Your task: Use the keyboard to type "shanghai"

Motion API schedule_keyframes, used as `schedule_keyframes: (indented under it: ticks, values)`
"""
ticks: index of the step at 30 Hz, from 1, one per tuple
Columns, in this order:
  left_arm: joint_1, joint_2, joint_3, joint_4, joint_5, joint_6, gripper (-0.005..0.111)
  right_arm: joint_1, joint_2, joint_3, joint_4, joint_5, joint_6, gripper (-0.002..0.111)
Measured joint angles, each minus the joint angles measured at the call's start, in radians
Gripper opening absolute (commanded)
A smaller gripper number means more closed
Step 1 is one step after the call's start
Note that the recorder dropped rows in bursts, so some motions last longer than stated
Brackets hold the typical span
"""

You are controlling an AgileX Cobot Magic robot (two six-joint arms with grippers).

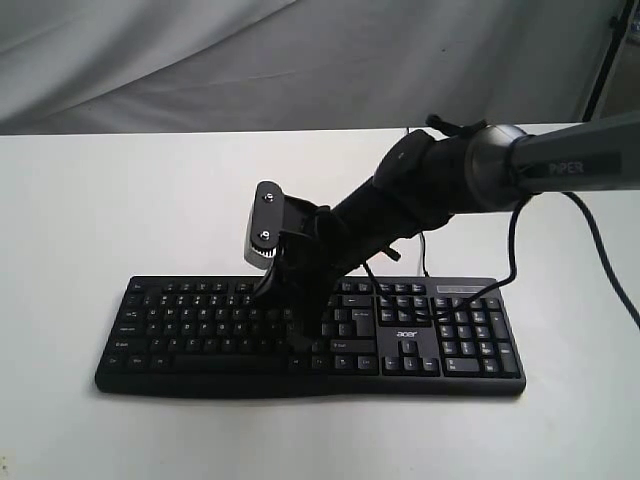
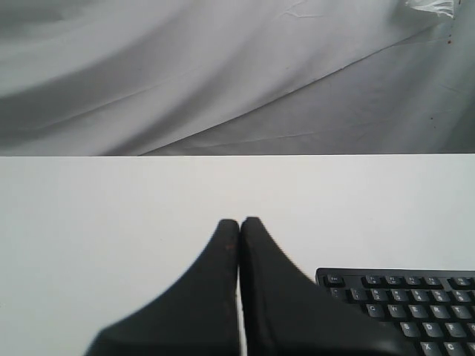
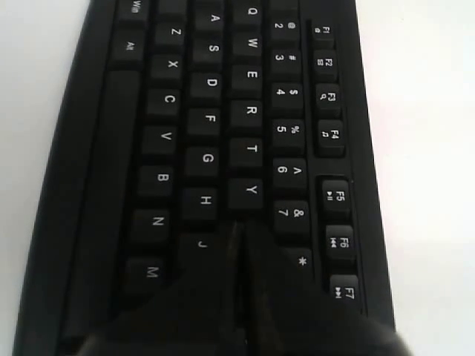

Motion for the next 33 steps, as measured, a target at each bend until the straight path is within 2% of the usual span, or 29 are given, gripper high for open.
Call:
schedule_keyframes:
  ticks: [33]
  values:
    - [0.000, 0.000, 0.000, 0.000, 0.000, 0.000, 0.001, 0.000, 0.005, 0.000, -0.006, -0.012, 0.002, 0.000]
